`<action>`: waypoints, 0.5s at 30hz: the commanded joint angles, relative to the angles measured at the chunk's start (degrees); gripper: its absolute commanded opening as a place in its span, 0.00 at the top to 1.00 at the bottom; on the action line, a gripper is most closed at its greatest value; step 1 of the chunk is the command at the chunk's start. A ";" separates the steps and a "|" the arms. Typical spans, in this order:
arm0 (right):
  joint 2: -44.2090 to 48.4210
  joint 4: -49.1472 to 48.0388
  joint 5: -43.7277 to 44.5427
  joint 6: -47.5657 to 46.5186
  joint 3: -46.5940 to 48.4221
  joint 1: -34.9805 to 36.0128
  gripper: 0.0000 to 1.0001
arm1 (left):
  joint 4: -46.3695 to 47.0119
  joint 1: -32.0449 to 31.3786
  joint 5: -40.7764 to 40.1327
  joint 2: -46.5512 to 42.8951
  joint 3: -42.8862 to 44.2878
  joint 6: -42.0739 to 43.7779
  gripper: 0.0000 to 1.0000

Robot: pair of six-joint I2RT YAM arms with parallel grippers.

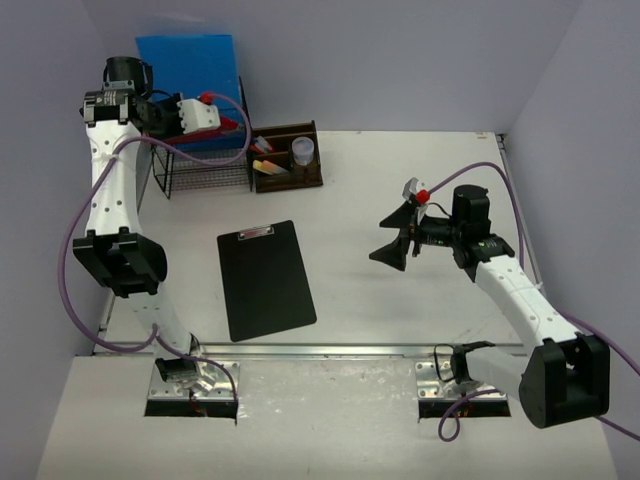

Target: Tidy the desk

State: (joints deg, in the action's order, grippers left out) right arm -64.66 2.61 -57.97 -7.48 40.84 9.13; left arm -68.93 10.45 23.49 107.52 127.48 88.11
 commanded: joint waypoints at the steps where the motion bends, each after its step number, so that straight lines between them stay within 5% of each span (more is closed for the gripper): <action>1: -0.36 -2.26 -1.59 0.53 2.07 -0.31 0.01 | -5.50 1.33 0.35 -0.16 5.53 5.09 1.00; 15: -1.01 -2.26 -1.70 0.53 1.88 -0.31 0.01 | 9.28 0.20 -8.59 0.44 0.68 -0.52 1.00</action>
State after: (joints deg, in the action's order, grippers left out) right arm -65.42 2.61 -58.69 -7.27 40.84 9.13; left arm -67.26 10.82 20.49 107.72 128.07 88.78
